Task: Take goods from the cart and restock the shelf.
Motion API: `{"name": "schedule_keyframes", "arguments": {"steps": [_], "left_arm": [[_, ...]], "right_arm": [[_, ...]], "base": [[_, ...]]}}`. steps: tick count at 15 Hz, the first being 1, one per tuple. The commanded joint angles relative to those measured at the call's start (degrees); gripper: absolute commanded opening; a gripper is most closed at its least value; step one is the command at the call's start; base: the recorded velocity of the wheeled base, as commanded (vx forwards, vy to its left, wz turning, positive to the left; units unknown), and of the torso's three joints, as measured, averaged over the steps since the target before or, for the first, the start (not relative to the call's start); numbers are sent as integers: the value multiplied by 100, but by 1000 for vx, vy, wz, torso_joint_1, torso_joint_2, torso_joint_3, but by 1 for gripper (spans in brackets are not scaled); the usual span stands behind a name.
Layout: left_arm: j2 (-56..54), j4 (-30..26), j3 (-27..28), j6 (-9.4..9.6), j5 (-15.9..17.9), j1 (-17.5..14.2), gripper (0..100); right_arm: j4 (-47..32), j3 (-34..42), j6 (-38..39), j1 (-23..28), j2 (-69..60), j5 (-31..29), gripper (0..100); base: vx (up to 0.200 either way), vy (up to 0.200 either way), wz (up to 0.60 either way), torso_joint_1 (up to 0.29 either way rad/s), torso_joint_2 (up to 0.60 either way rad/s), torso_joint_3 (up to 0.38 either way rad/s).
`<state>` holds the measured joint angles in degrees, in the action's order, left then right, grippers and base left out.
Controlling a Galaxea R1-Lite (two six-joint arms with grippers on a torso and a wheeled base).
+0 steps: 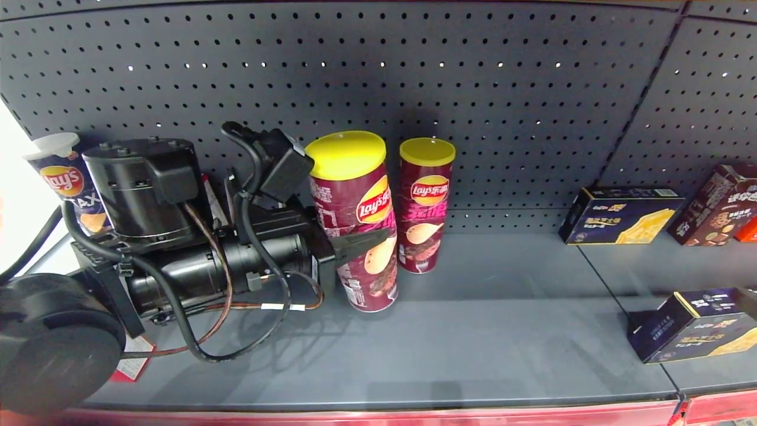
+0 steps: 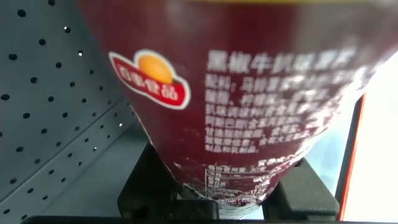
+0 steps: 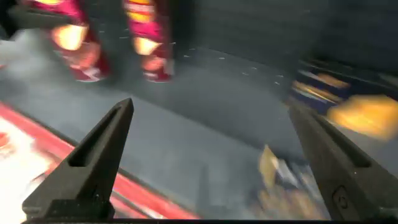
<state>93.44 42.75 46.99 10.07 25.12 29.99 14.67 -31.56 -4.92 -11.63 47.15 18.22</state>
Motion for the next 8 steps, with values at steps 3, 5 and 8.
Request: {"name": "schedule_keyframes", "arguments": {"steps": [3,5,8], "left_arm": [[-1,-4,11,-5,36,-11,0],[-54,-13,-41,-5,107,-19,0],[-133,-13,-252,-5,115,-125,0]], "right_arm": [[880,-992,-35,-630,2316,577,100],[1082,-1317,-132,-656,2817,805,100],[1232,-1801,-422,-674,3529,876,100]], "base": [[0,0,0,0,0,0],[0,0,0,0,0,0],[0,0,0,0,0,0]]}}
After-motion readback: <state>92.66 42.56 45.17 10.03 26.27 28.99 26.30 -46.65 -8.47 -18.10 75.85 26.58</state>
